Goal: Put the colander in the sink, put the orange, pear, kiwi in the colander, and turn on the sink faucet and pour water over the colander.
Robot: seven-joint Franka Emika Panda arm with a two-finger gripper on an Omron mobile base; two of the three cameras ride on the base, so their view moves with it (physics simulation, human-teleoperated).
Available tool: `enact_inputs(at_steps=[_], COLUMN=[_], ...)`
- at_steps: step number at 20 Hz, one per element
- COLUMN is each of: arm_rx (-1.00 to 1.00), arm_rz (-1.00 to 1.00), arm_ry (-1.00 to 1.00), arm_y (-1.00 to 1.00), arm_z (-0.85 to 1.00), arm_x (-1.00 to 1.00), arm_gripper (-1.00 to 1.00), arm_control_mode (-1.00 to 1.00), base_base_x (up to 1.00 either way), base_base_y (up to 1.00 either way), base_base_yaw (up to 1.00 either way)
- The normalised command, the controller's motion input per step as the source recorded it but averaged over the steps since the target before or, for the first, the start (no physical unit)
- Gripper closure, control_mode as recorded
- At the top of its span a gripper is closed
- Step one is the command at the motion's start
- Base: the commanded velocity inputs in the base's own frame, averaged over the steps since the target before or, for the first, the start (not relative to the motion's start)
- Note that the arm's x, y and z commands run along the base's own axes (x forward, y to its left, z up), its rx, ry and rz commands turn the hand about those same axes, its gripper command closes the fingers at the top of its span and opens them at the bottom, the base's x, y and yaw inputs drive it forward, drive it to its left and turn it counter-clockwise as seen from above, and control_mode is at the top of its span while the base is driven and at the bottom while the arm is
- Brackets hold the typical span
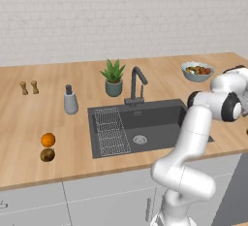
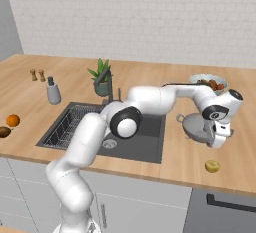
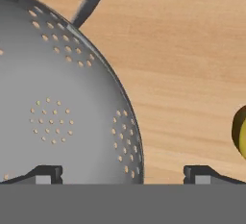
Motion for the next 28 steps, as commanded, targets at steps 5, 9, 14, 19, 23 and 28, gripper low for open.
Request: enact_inputs(at_steps=[5,9,14,19,23,28], arm_rx=[-0.07,-0.09,-0.08,0.00,0.00,0.00], arm_rz=[-0.04,-0.03,-0.02,-0.01,0.00,0.00], arm_ry=[-0.02,0.00,0.00,0.00,0.00,0.00], arm_y=[0.35,0.14,0.00,0.00,0.00,0.00], arm_z=[0.00,-0.24,-0.34,-0.07,0.00,0.00], arm_x=[0.00,0.00,0.01,0.12,0.00,0.00], arm_gripper=[-1.00,-1.00,-1.00,1.00,-1.00,-1.00], arm_control_mode=[-1.00,-1.00,-1.00,-1.00,-1.00,-1.00], base_base_x=[0.00,0.00,0.00,0.00,0.00,0.00], base_base_y=[0.00,0.00,0.00,0.00,0.00,0.00], base_base_yaw=[0.00,0.00,0.00,0.00,0.00,0.00])
